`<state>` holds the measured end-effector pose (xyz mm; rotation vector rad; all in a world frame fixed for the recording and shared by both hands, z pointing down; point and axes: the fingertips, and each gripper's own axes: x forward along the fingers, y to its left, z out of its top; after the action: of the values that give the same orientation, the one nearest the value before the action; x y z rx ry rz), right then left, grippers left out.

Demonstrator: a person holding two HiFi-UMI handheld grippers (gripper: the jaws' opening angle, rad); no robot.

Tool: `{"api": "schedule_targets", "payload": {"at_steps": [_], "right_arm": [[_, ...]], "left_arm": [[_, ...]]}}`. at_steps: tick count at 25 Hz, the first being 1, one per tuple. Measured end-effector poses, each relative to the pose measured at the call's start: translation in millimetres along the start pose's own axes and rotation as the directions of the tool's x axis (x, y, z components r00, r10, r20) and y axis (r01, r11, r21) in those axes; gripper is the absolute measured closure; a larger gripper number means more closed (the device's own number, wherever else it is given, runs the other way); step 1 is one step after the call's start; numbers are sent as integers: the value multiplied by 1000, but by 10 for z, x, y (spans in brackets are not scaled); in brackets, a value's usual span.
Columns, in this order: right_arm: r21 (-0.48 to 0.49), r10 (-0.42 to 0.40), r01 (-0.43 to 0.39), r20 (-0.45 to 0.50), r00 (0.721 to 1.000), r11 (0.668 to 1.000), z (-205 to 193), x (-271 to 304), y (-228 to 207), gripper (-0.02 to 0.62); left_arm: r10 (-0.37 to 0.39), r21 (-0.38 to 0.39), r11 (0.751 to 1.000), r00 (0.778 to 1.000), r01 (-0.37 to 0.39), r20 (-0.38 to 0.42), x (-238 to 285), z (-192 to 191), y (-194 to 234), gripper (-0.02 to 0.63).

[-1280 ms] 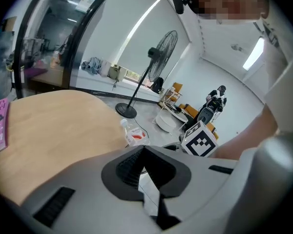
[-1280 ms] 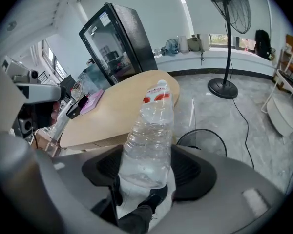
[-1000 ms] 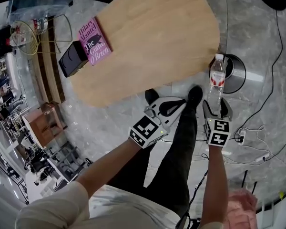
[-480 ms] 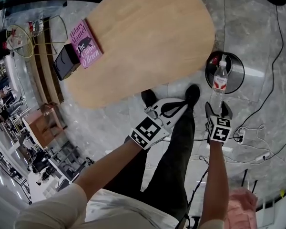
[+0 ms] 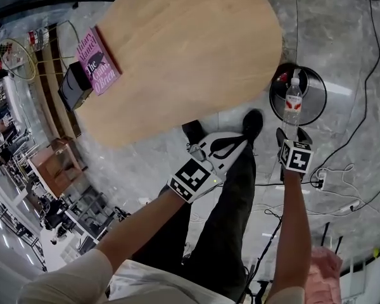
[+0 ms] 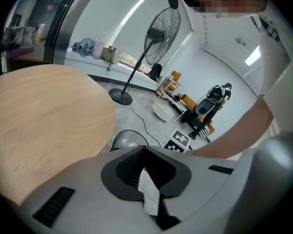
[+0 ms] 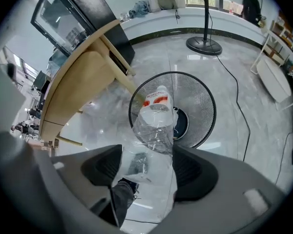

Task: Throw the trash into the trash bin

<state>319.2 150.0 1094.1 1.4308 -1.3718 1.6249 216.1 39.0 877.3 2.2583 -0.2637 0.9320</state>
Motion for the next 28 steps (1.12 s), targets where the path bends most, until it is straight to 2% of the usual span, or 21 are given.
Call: {"api": "schedule_targets", "payload": {"at_steps": [6, 14, 16, 18, 23, 28], "right_arm": [[26, -3, 4, -27, 1000, 1000, 26, 230, -173, 259], [-17, -12, 11, -24, 1000, 1000, 169, 312, -238, 256], [-47, -25, 24, -22, 999, 999, 168, 282, -237, 227], [-83, -40, 38, -19, 999, 996, 172, 209, -206, 189], [-135, -43, 45, 18, 999, 990, 231, -98, -79, 187], [-176, -30, 44, 80, 996, 983, 421, -684, 176, 189]], "left_arm": [[-3, -16, 1000, 1000, 3, -3, 129, -70, 24, 600], [2, -34, 999, 1000, -2, 4, 173, -107, 36, 600], [5, -35, 999, 1000, -5, 5, 144, -103, 22, 600], [8, -36, 999, 1000, -8, 9, 93, -77, -4, 600], [16, -28, 999, 1000, -15, 25, -123, 43, -89, 600], [35, -20, 999, 998, -34, 54, -502, 296, -242, 600]]}}
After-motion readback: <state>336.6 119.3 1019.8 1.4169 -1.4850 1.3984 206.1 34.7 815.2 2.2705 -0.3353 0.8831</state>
